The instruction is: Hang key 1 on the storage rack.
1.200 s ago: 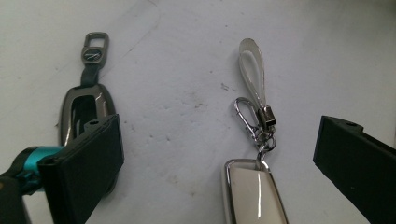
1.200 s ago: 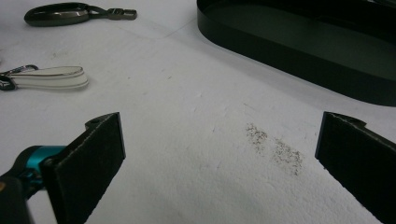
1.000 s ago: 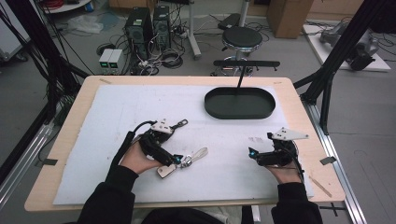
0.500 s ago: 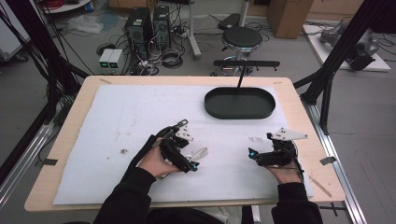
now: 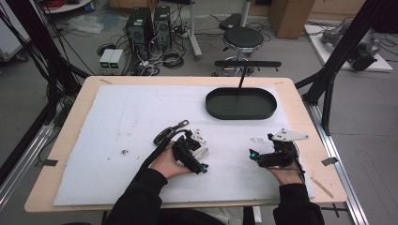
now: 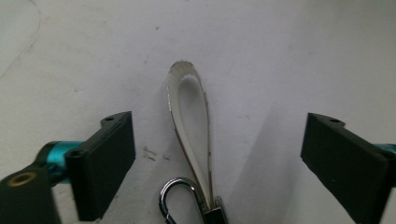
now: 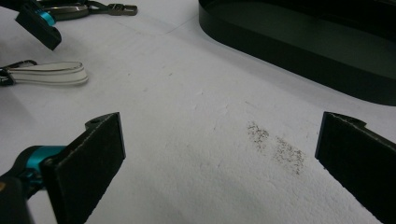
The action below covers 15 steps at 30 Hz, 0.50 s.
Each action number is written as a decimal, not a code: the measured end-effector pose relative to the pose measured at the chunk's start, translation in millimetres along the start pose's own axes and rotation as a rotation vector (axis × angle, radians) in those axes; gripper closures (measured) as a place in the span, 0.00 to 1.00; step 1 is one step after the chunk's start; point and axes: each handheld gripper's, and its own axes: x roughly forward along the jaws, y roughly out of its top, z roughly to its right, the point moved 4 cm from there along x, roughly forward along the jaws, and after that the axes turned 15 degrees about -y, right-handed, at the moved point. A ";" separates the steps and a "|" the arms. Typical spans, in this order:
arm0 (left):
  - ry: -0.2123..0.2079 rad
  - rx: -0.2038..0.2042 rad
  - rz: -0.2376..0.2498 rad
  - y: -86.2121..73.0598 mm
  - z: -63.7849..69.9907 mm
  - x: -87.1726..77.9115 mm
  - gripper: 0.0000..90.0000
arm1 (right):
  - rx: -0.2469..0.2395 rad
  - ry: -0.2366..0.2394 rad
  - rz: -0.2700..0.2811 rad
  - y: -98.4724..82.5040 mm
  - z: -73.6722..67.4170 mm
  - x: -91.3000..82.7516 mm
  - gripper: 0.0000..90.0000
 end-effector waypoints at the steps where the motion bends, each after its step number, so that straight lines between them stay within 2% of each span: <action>1: -0.003 -0.008 -0.015 -0.6 -0.9 2.2 0.17 | 0.000 0.003 -0.001 -0.2 -0.1 0.3 0.01; 3: -0.001 -0.008 -0.034 -2.0 -2.0 3.4 0.26 | 0.012 0.013 -0.003 -0.1 -0.4 0.7 0.01; 5: -0.003 -0.002 -0.046 -2.8 -2.4 4.0 0.29 | 0.012 0.008 -0.004 -0.1 -0.2 0.8 0.01; 6: 0.011 0.000 -0.043 -3.0 -1.5 4.3 0.36 | 0.016 0.007 -0.005 -0.2 -0.1 0.5 0.01; 7: 0.022 -0.001 -0.042 -2.7 -1.5 3.6 0.36 | 0.016 0.007 -0.005 -0.2 -0.1 0.5 0.01; 8: 0.036 0.000 -0.038 -2.3 -2.0 2.6 0.42 | 0.014 0.004 -0.005 -0.4 0.3 0.4 0.01; 9: 0.042 0.004 -0.039 -2.3 -2.5 1.5 0.57 | 0.020 0.007 -0.005 -0.2 -0.1 0.3 0.01; 10: 0.056 0.003 -0.032 -2.3 -2.7 1.4 0.57 | 0.020 0.007 -0.005 -0.2 -0.1 0.3 0.01; 14: 0.084 0.006 -0.022 -1.4 -2.6 1.2 0.85 | 0.018 0.005 -0.007 -0.5 0.3 0.4 0.01; 15: 0.084 0.006 -0.022 -1.4 -2.6 1.2 0.89 | 0.014 0.002 -0.004 -0.4 0.7 0.6 0.01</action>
